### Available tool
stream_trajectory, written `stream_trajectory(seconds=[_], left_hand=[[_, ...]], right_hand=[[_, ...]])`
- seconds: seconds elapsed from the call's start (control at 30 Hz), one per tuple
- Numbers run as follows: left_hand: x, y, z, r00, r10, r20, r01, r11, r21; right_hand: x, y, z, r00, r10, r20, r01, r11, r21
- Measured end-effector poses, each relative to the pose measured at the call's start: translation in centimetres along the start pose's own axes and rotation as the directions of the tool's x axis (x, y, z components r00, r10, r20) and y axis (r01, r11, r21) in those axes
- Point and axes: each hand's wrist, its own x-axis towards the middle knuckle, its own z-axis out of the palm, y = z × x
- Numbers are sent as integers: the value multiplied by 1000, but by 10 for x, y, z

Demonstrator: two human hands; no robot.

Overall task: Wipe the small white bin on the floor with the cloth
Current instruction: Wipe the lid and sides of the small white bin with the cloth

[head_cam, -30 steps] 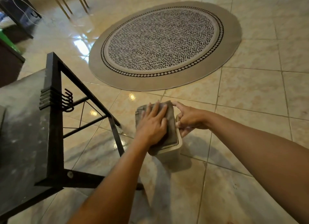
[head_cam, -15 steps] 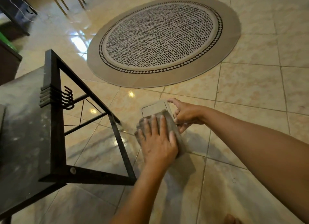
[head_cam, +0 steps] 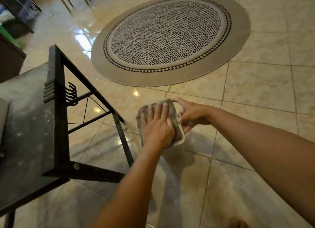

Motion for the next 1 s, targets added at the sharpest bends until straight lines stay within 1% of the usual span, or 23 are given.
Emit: stream_trajectory(seconds=[0.07, 0.1, 0.13, 0.17, 0.23, 0.3, 0.37, 0.4, 0.43, 0.47, 0.5, 0.53, 0.57, 0.6, 0.7, 0.77, 0.8, 0.9, 0.93, 1.0], left_hand=[[10, -9, -5, 993, -116, 11, 116, 992, -42], [5, -6, -4, 992, -126, 29, 127, 991, -38], [-7, 2, -1, 994, -96, 46, 96, 995, -15], [-17, 13, 4, 997, -38, 65, 37, 999, 16], [-15, 24, 14, 996, 53, 67, -57, 996, 72], [5, 22, 8, 997, 57, 45, -60, 996, 61], [17, 13, -8, 999, 52, 7, -52, 999, 0], [18, 7, -12, 999, 7, -37, -9, 998, -61], [17, 0, -16, 991, -111, -75, 97, 981, -167], [15, -8, -17, 959, -280, -48, 247, 906, -343], [13, -14, -17, 907, -416, 70, 384, 745, -545], [9, -19, -13, 862, -459, 214, 461, 538, -706], [7, -22, -8, 842, -444, 305, 484, 376, -790], [7, -22, -3, 841, -419, 342, 484, 303, -821], [13, 1, 4, 870, -360, 337, 446, 285, -848], [17, 19, 3, 882, -304, 361, 448, 298, -843], [19, 24, 0, 877, -293, 381, 462, 293, -837], [21, 21, -8, 833, -302, 464, 536, 229, -813], [19, 19, -10, 818, -324, 475, 556, 233, -798], [18, 13, -15, 810, -413, 416, 553, 306, -775]], right_hand=[[-1, 0, 1, 1000, 3, -22, -3, 1000, 1], [-1, -1, 1, 1000, 9, -22, -9, 1000, -2], [1, -2, 1, 1000, 15, -16, -15, 1000, -4], [2, -2, 0, 1000, 19, -11, -19, 1000, -7], [4, -3, 0, 1000, 20, -13, -21, 1000, -18], [5, -3, 0, 1000, -2, -17, 2, 1000, -16], [4, -1, 1, 1000, -9, -25, 9, 1000, -3], [4, 0, 1, 999, 2, -33, -2, 1000, 1], [4, 0, 1, 999, 18, -37, -18, 1000, 9], [5, 0, 1, 999, 30, -37, -30, 999, 17], [6, -1, 0, 999, 35, -33, -34, 999, 20], [7, -2, -1, 999, 33, -27, -33, 999, 15], [7, -2, -4, 999, 32, -20, -32, 999, 4], [6, -2, -8, 999, 34, -17, -34, 999, -5], [-2, 7, -32, 999, 47, -24, -48, 999, -16], [-10, 14, -50, 996, 69, -57, -69, 998, 3], [-14, 18, -57, 994, 79, -73, -79, 997, 11], [-20, 25, -68, 991, 95, -92, -93, 995, 23], [-20, 25, -69, 990, 100, -95, -98, 995, 18], [-18, 22, -68, 990, 103, -92, -104, 995, -5]])
